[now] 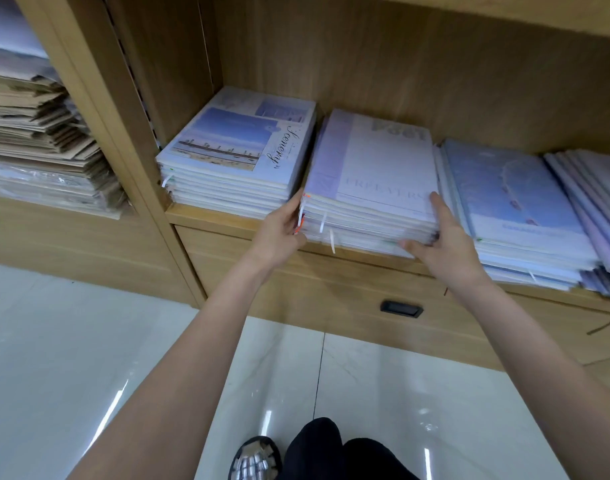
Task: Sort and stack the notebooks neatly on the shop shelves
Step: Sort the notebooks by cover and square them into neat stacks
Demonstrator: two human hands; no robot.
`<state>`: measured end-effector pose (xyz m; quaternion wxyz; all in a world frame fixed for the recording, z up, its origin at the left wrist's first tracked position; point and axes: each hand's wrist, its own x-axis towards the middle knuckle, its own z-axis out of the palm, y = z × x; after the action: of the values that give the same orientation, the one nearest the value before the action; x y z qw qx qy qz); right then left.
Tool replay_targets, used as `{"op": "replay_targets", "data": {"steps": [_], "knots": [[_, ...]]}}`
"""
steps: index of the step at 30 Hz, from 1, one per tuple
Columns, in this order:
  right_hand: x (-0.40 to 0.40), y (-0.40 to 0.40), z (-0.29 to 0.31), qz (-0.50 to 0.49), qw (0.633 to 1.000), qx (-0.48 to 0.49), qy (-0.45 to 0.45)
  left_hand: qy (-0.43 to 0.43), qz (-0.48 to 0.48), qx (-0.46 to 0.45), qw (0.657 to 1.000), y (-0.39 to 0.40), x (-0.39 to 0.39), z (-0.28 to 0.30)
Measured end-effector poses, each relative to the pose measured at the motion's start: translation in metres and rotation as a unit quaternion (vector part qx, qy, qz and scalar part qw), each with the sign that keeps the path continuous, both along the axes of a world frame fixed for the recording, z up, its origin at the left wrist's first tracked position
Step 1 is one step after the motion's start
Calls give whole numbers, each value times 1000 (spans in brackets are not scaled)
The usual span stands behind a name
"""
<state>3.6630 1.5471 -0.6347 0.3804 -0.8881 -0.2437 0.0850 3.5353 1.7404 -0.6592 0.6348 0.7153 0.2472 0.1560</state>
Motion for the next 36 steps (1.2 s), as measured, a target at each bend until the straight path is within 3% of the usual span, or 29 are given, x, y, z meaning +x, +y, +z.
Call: {"op": "replay_targets", "data": {"steps": [9, 13, 20, 24, 29, 36], "knots": [[14, 0, 8, -3, 998, 13, 65, -5, -23, 29, 999, -3, -1, -6], [15, -4, 16, 14, 993, 49, 104, -31, -11, -8, 999, 0, -2, 6], [20, 4, 25, 58, 993, -51, 89, 2, -32, 96, 995, 8, 7, 2], [16, 1, 21, 37, 992, -3, 121, 0, -5, 55, 998, 3, -1, -2], [12, 1, 18, 59, 993, -74, 77, -8, 40, 29, 999, 1, -5, -8], [15, 0, 27, 40, 995, -86, 40, -38, 88, 109, 989, 1, 9, -4]]}}
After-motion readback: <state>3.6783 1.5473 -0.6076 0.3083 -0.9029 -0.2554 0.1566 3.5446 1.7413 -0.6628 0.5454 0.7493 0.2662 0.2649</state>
